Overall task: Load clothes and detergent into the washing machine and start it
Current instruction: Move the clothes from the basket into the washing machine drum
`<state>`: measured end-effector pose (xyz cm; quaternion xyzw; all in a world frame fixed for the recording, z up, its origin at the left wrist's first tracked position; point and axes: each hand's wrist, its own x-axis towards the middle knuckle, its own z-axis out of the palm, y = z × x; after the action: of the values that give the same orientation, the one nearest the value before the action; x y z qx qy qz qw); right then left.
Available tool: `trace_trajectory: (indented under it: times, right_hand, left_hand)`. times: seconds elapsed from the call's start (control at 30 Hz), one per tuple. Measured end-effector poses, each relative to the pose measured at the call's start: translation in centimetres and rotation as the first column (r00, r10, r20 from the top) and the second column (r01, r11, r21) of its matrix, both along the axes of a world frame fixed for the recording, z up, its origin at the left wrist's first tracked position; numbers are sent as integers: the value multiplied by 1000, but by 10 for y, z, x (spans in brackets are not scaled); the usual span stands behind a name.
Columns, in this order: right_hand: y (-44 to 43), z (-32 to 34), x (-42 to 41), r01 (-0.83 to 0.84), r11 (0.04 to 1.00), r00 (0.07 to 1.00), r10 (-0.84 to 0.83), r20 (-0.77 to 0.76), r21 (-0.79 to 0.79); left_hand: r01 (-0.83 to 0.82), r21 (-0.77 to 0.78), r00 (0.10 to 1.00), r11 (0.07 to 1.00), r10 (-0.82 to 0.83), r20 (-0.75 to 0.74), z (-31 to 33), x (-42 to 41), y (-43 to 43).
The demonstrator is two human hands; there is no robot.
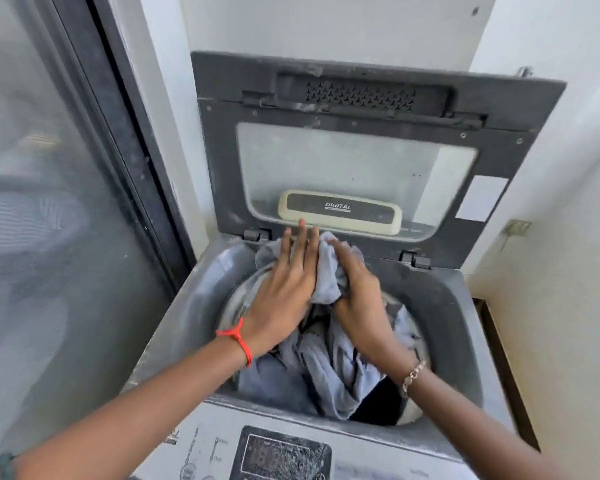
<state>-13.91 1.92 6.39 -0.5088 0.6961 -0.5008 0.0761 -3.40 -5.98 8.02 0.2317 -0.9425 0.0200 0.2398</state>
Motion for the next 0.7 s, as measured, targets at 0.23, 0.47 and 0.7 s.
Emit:
trace_trajectory:
  times: [0.23,0.47,0.7]
  right_hand:
    - [-24,-152,-15,-147,929,979,89,181,339]
    - [-34,-237,-21,-246,578,968,181,171,779]
    - [-36,-211,-45,-175,320,977,175,123,931]
  left_hand:
    - [-113,226,824,968,-36,566,-122,-14,-27]
    - [-207,238,529,949,-96,843,-202,-26,-35]
    - [-111,288,614,951,-162,772,-190,-48,-31]
